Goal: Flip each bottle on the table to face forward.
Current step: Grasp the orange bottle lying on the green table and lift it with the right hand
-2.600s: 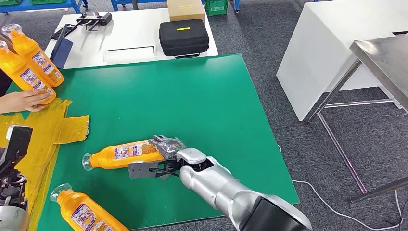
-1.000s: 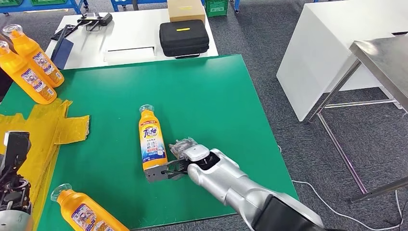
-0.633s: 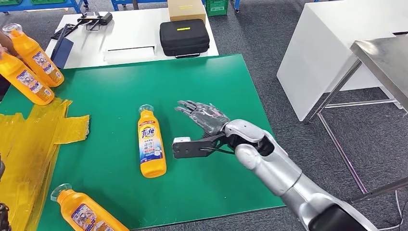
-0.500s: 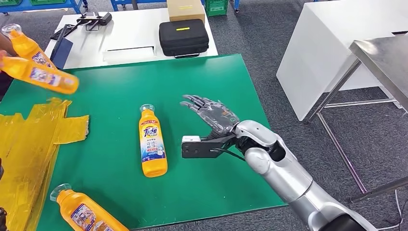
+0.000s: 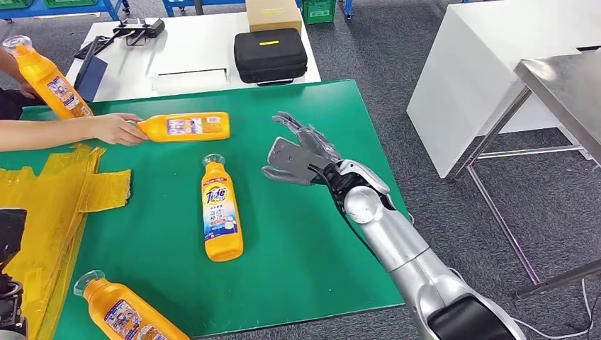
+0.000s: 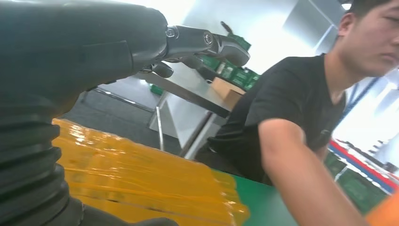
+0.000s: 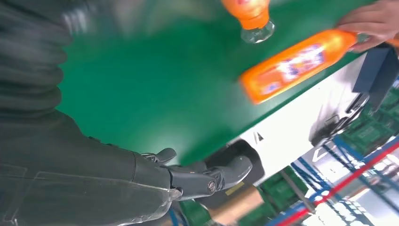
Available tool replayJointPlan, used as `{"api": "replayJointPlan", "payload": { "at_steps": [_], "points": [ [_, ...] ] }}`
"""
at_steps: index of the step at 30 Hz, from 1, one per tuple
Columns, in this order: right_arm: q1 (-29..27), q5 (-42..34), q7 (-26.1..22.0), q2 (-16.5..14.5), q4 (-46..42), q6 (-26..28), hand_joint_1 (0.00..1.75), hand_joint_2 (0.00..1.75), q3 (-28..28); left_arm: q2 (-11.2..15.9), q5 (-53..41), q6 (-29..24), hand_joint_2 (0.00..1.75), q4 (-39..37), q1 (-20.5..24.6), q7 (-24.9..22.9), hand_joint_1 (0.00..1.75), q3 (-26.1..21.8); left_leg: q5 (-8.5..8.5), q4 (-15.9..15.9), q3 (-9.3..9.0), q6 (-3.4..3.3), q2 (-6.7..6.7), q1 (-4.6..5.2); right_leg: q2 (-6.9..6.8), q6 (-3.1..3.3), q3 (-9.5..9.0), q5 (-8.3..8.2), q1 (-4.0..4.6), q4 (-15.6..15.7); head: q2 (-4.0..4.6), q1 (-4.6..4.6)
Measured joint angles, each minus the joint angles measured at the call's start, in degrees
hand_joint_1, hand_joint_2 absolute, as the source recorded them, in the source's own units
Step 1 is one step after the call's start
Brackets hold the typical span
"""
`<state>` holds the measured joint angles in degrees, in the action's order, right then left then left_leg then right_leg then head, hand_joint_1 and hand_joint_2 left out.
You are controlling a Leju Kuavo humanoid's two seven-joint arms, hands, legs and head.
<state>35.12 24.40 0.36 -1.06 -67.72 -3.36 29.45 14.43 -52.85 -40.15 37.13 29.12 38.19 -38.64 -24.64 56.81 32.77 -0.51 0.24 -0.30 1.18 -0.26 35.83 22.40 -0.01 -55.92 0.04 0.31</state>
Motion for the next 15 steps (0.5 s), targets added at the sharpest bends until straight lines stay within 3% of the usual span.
{"api": "replayJointPlan", "payload": {
  "at_steps": [6,15],
  "points": [
    [0.98,-0.94,-0.93,-3.07,6.94,0.99,0.00,1.75,-1.61,-0.64,-0.13,0.00,1.75,-0.04,0.63,0.37,0.00,-0.02,-0.02,0.00,0.06,0.01,0.00,0.00,0.00,0.01,0.06,0.02,0.00,0.01,0.00,-0.01],
    [1.00,-5.29,-2.34,-4.93,10.56,2.89,0.00,1.75,-5.66,-0.68,-0.96,0.00,1.75,-0.82,1.43,1.14,0.00,-0.32,-0.01,0.00,0.08,0.01,0.00,0.01,0.00,0.01,0.08,0.02,-0.01,0.02,0.00,-0.01]
  ]
}}
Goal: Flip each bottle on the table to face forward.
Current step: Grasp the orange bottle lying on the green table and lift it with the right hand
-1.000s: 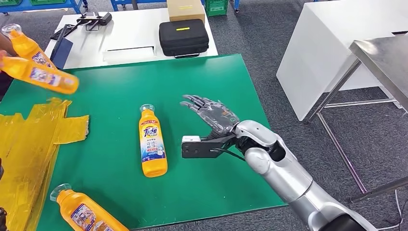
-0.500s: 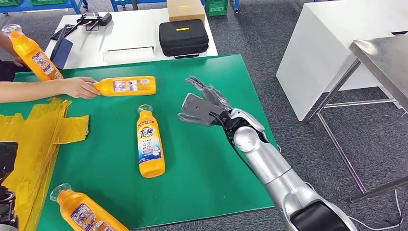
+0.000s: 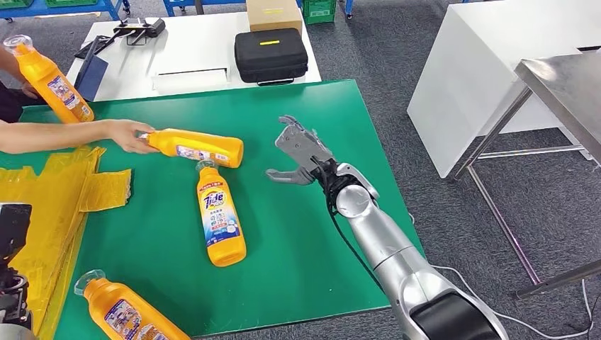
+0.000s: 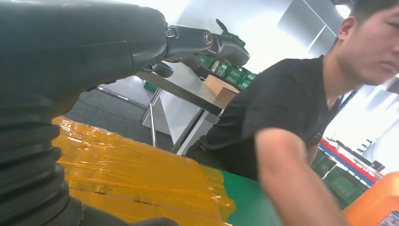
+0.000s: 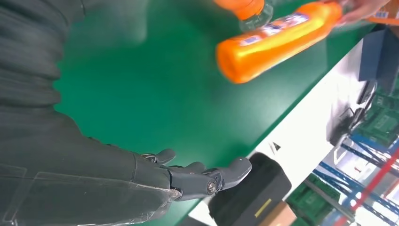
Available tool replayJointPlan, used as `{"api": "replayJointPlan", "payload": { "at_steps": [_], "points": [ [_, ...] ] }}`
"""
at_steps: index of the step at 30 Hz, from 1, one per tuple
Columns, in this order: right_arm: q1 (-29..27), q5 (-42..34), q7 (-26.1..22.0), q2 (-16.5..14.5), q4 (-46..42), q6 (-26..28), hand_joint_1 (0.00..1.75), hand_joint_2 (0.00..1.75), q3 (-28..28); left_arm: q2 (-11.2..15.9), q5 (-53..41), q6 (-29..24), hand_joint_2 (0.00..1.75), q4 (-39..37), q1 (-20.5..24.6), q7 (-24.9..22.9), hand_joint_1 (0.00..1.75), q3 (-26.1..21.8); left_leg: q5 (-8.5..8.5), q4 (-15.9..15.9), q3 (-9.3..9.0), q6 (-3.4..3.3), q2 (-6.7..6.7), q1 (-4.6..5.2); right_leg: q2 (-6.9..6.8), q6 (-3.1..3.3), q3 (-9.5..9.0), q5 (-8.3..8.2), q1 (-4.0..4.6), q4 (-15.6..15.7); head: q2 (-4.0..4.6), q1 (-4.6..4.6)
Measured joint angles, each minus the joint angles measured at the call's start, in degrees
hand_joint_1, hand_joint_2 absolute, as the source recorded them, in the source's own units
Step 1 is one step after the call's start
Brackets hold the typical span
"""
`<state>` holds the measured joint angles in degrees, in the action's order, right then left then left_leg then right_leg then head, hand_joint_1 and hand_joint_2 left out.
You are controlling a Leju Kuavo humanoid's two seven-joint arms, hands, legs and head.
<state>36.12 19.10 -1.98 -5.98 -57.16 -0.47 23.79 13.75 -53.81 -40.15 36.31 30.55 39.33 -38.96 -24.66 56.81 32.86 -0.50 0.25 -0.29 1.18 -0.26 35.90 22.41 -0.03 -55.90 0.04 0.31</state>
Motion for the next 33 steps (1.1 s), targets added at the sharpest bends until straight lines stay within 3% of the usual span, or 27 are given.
{"api": "replayJointPlan", "payload": {
  "at_steps": [15,33],
  "points": [
    [-2.63,-8.56,-1.03,-2.05,1.88,-7.15,0.00,1.75,-2.18,-0.17,-0.20,0.00,1.75,-0.51,0.14,0.72,0.00,-1.10,0.00,0.00,0.02,0.00,0.00,-0.01,0.00,0.00,0.02,0.00,0.01,0.00,0.00,0.00],
    [-6.58,-6.71,-0.20,-5.56,1.90,-6.07,0.00,1.75,0.21,-0.16,-1.40,0.00,1.75,-0.55,0.10,0.72,0.00,-2.04,0.00,0.00,0.03,0.00,0.00,-0.01,0.00,0.00,0.03,0.00,0.01,0.00,0.00,0.00]
  ]
}}
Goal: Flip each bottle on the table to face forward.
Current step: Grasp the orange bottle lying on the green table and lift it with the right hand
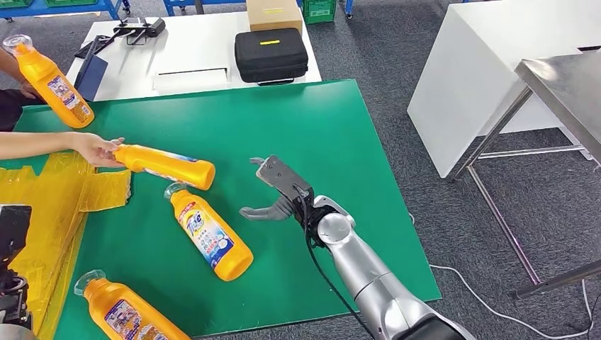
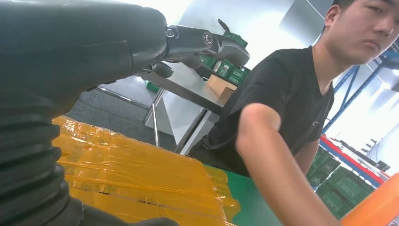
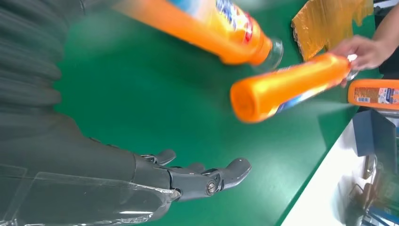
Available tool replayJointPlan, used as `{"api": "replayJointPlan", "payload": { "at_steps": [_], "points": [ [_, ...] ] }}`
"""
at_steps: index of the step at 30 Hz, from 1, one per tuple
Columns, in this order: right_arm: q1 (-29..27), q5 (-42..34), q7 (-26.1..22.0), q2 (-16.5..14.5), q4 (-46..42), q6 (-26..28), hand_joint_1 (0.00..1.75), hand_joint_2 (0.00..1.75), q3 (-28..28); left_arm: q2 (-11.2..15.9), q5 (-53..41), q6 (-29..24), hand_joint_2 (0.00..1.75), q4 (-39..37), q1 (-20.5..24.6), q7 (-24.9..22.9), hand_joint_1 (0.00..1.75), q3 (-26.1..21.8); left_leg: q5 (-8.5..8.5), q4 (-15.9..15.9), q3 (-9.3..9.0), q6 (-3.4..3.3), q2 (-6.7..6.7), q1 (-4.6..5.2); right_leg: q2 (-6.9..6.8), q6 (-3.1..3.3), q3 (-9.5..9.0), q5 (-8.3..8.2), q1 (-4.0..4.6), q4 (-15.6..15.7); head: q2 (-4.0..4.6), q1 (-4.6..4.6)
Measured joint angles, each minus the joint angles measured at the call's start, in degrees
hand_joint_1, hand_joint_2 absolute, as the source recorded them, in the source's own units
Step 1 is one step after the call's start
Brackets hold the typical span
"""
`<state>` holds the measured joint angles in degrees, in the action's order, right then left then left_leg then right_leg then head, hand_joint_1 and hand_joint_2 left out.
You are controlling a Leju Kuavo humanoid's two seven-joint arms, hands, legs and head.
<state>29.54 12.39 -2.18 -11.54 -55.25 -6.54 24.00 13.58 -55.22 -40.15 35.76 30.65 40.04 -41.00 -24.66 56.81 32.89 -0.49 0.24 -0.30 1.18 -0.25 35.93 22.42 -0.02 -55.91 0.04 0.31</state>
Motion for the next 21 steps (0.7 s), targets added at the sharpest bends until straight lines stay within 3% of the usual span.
{"api": "replayJointPlan", "payload": {
  "at_steps": [9,21],
  "points": [
    [-0.46,3.32,2.55,-0.84,0.00,5.37,0.00,1.75,1.25,0.01,0.01,0.00,1.75,0.00,0.03,-0.02,0.00,-0.09,0.00,0.00,-0.01,0.00,0.00,0.00,0.00,0.00,0.00,0.00,0.00,0.00,0.00,0.00],
    [-1.22,4.79,3.31,-2.39,0.36,4.37,0.00,1.75,4.40,-0.15,-0.74,0.00,1.75,0.00,0.19,0.00,0.00,-0.68,0.00,0.00,0.00,0.00,0.00,0.00,0.00,0.00,0.02,0.00,0.01,0.00,0.00,0.00]
  ]
}}
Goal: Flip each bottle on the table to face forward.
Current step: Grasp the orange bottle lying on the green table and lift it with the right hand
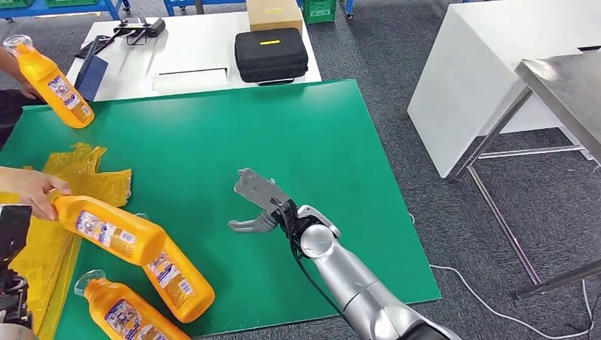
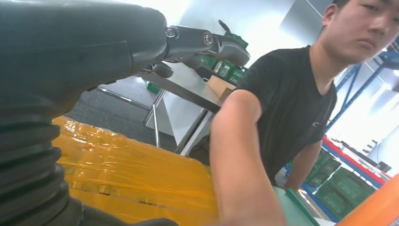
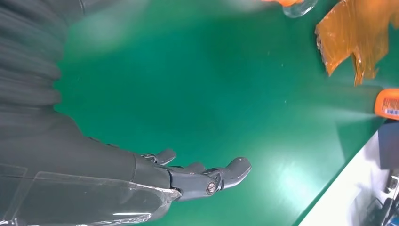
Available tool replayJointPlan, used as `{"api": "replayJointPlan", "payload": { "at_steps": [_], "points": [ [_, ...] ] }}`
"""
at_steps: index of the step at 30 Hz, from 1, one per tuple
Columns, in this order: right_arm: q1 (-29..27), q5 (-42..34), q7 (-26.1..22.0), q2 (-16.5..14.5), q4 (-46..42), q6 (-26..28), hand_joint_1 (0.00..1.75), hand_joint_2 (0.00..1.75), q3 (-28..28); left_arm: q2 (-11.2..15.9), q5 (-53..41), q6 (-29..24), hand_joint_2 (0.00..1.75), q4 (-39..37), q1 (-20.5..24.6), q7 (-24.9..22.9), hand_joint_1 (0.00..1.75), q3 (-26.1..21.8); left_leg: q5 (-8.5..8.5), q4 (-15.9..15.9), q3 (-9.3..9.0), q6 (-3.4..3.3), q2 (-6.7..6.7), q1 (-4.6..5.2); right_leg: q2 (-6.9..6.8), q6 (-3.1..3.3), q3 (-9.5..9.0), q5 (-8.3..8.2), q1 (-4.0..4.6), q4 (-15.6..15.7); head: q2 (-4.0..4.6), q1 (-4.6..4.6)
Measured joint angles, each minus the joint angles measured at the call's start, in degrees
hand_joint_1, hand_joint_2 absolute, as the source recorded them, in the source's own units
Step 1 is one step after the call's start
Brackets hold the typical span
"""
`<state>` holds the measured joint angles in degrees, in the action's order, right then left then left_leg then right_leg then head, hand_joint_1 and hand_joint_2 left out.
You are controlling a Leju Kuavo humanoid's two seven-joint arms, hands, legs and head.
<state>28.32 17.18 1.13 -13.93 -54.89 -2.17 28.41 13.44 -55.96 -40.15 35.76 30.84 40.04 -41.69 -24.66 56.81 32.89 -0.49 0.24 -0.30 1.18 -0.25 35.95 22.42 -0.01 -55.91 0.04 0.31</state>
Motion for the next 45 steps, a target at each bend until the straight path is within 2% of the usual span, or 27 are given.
{"api": "replayJointPlan", "payload": {
  "at_steps": [20,45],
  "points": [
    [0.05,0.33,0.03,-0.58,1.23,-0.28,0.00,1.75,1.40,-0.38,-0.13,0.00,1.75,-0.01,0.06,0.00,0.00,-0.50,0.00,0.00,0.00,0.00,0.00,0.00,0.00,0.00,0.00,0.00,0.00,0.00,0.00,0.00],
    [0.08,0.45,-0.45,-0.52,3.18,-0.29,0.00,1.75,2.40,-0.93,-2.95,0.00,1.75,-1.45,2.61,-0.85,0.00,-0.52,0.00,0.00,-0.01,0.00,0.00,0.00,0.01,0.00,0.01,0.00,0.00,0.00,0.00,0.01]
  ]
}}
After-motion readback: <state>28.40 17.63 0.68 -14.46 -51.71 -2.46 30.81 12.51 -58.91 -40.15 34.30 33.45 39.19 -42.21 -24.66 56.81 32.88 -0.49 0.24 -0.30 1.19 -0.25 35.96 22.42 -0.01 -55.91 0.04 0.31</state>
